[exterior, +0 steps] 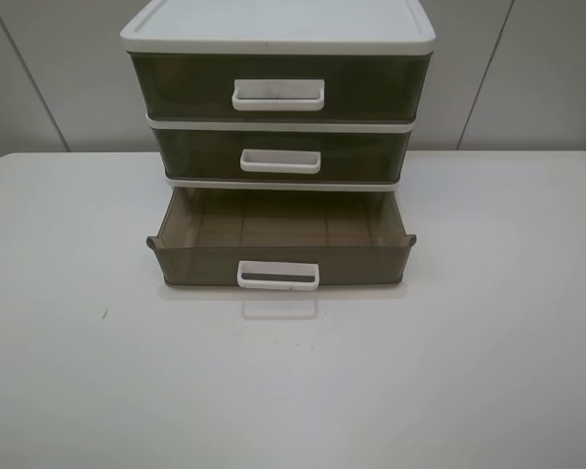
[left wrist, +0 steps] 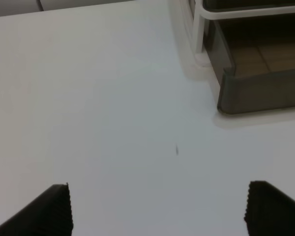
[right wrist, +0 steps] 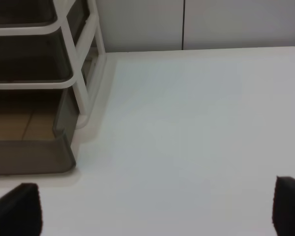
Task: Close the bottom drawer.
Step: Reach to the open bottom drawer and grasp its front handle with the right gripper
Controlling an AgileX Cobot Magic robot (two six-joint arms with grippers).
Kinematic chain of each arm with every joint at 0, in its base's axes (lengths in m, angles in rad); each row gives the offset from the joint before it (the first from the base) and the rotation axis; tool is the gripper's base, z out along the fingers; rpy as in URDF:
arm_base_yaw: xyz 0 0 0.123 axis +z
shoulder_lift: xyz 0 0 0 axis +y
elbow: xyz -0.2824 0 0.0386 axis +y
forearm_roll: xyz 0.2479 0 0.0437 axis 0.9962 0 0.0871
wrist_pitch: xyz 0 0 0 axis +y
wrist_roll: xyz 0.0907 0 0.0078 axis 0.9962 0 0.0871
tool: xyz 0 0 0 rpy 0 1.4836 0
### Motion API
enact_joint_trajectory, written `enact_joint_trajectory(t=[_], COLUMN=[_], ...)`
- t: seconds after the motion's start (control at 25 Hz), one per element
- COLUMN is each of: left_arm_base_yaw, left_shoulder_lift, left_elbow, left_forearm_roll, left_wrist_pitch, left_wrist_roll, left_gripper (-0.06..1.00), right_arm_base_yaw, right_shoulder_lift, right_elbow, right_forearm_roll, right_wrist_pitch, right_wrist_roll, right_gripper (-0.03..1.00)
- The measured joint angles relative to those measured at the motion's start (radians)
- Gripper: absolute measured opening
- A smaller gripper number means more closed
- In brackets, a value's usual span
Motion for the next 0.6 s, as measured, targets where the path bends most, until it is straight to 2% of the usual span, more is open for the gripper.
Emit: enact_joint_trajectory(t=[0.6], left_arm_base_yaw=[0.0], left_shoulder_lift=[0.0], left_elbow=[0.0], left_forearm_roll=[0.0], left_wrist_pitch=[0.0], left_wrist_roll=[0.0], left_gripper=[0.72], right_arm_base_yaw=[0.0], right_shoulder_lift=[0.0], right_elbow=[0.0], right_forearm_roll=[0.0], right_wrist_pitch=[0.0], right_wrist_roll=[0.0], right_gripper=[0.82])
